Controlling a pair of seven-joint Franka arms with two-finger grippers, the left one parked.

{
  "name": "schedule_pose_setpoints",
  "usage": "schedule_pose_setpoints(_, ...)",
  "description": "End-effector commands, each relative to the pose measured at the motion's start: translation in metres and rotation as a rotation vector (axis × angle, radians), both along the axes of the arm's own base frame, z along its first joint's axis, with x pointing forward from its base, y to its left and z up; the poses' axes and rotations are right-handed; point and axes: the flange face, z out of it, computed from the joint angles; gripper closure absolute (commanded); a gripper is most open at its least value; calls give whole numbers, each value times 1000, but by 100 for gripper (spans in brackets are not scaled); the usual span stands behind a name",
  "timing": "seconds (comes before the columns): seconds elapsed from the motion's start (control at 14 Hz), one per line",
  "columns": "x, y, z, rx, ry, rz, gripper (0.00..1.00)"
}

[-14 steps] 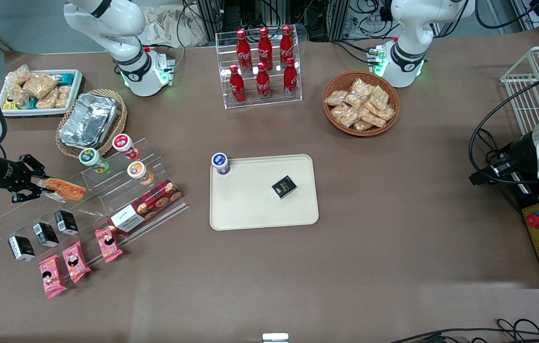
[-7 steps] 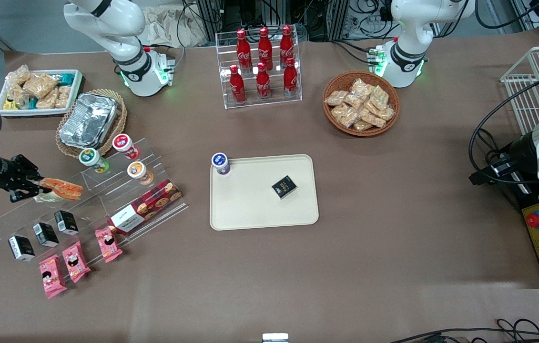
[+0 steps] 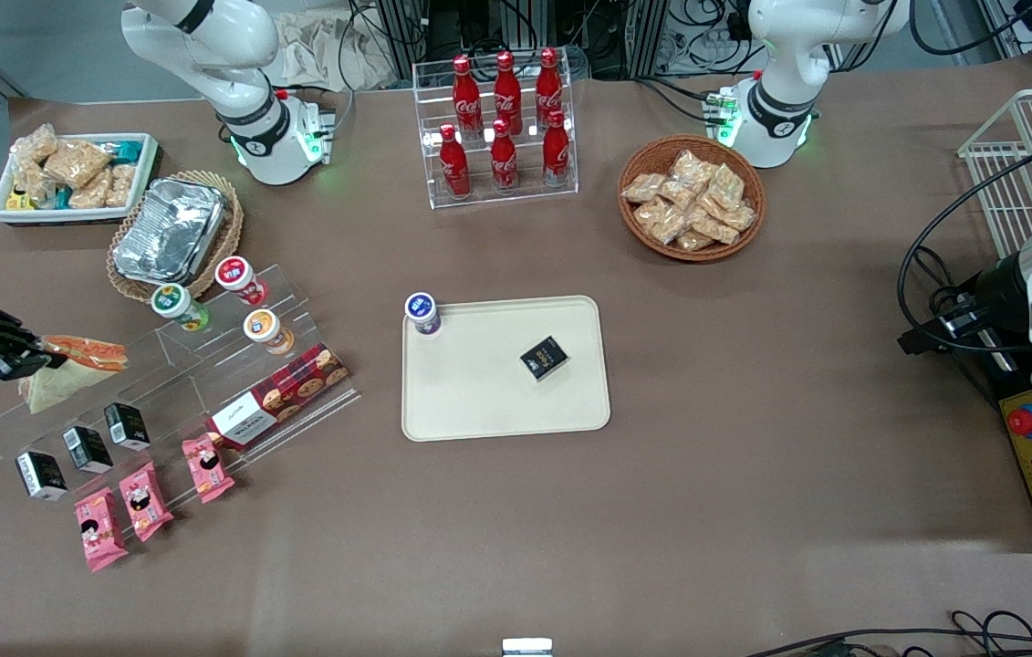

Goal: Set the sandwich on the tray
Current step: 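Lift the sandwich off the rack with the right gripper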

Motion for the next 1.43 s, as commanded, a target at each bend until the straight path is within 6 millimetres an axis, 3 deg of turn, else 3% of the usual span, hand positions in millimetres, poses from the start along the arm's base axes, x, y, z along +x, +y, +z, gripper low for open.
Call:
schedule_pose_setpoints(0.0,12,9,15,10,17,119,78)
schedule_pose_setpoints(0.14,22,40,35,42,-35,193,78)
schedule_pose_setpoints(0.36,28,73,40,87,-83,456,78)
schedule_pose_setpoints(0.57,31,114,44,164,-123,555,77)
schedule_pose_setpoints(0.93,26,243,47,173,-144,877,76)
schedule_pose_setpoints(1.07,23,280,45,115,-165,1098,76)
schedule_pose_setpoints(1.36,6,377,41,-126,-149,1693,77)
